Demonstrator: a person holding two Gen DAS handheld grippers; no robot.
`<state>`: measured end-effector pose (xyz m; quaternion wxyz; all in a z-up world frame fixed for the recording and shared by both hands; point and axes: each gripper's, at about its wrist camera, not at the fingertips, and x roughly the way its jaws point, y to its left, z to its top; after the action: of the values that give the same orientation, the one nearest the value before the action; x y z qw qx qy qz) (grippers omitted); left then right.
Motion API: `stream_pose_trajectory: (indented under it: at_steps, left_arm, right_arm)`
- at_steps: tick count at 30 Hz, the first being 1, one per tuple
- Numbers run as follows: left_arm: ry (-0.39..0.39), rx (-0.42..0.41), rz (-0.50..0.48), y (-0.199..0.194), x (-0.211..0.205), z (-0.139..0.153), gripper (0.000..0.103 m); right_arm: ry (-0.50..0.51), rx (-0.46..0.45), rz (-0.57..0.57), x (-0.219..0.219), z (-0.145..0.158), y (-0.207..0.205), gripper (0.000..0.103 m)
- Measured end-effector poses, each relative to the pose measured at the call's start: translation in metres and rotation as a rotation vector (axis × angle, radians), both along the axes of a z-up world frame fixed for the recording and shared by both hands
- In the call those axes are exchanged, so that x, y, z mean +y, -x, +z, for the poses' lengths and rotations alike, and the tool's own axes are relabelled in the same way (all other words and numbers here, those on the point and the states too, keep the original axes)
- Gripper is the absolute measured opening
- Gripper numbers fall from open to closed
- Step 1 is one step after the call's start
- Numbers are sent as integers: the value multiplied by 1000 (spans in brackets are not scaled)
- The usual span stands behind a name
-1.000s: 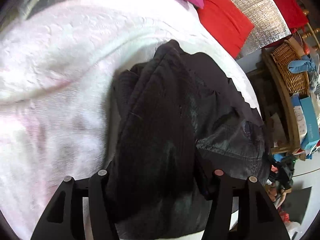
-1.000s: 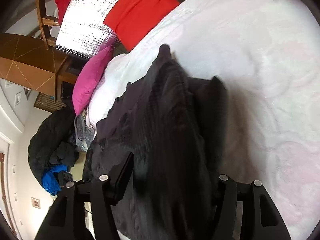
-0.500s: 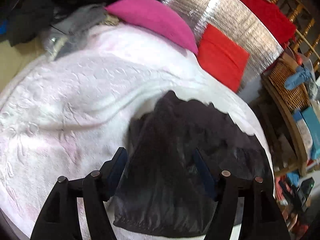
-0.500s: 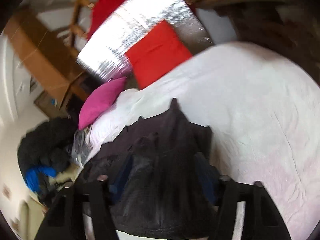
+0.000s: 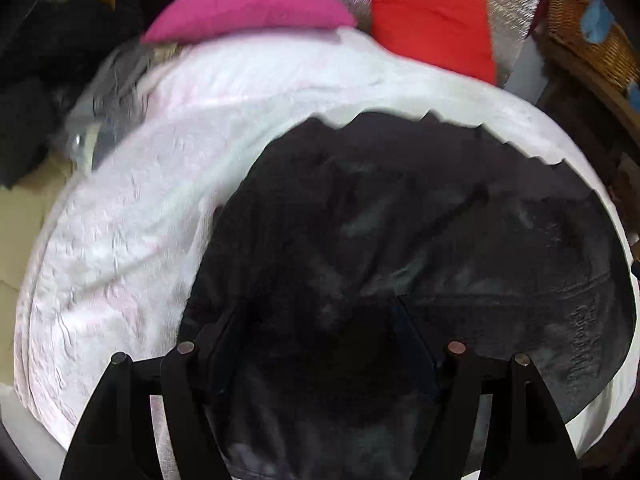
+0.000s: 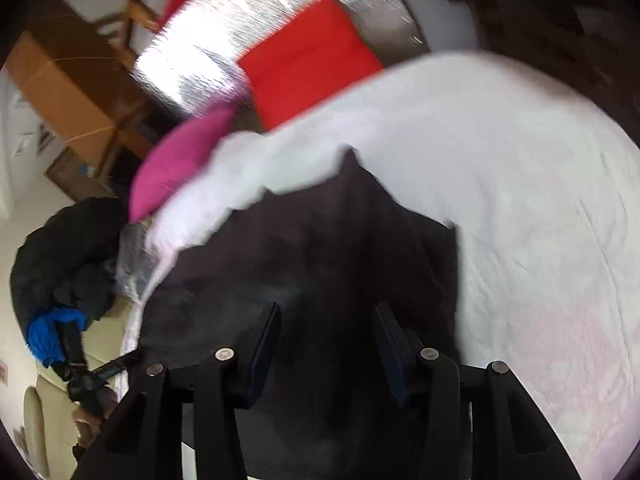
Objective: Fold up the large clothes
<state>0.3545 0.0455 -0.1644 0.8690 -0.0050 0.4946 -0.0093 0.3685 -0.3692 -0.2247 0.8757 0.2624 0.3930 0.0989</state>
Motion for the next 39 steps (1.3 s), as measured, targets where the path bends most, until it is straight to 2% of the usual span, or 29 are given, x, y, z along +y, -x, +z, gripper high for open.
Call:
stream_pose_trajectory:
  at_steps: [3,5,7,10,13,17,19,21,24,27,31,33,36,39]
  left_arm:
    - [41,-48,-39,4,-22,9,74]
    - [30,-63,-71,4,-42,8,74]
    - [4,-35,-81,-1,-55,-1,75]
    - [-60,29,-68,-12,-65,-23,78]
    - [-103,26,-69,-15,-72,-25,79]
    - [-43,0,-74,-9,-69,-15,79]
    - [-27,-38,-81,1,-71,-4,79]
    - [-32,-78,-88,10,-71,3,79]
    - [-49,-109,-97,22,-75,5,79]
    - [-74,-104,-113,29,-82,0,79]
    - [-132,-97,-127,30,-93,-7,79]
    - [-155,-109,-135,38,-92,-5,79]
    - [-152,-110,-139,39,-91,-5,79]
    - [-150,-104,-137,37,-89,-8,79]
  right_arm:
    - [15,-29,50,33,5,-10,51]
    - [68,-34,79,57,4,-16,51]
    - [94,-32,95,78,0,-25,51]
    - [151,36,89,89,-24,-40,50]
    - [141,58,85,86,-33,-43,50]
    - [115,40,86,77,-20,-31,50]
    - [115,17,94,70,-10,-20,50]
    - [128,-4,107,72,-2,-8,50]
    - [170,34,129,81,-1,7,50]
    - [206,120,143,90,-16,14,50]
    - [307,124,158,100,-25,13,52]
    - [298,135,157,98,-22,13,52]
    - [219,115,130,85,-10,11,52]
    - [263,88,60,69,0,9,52]
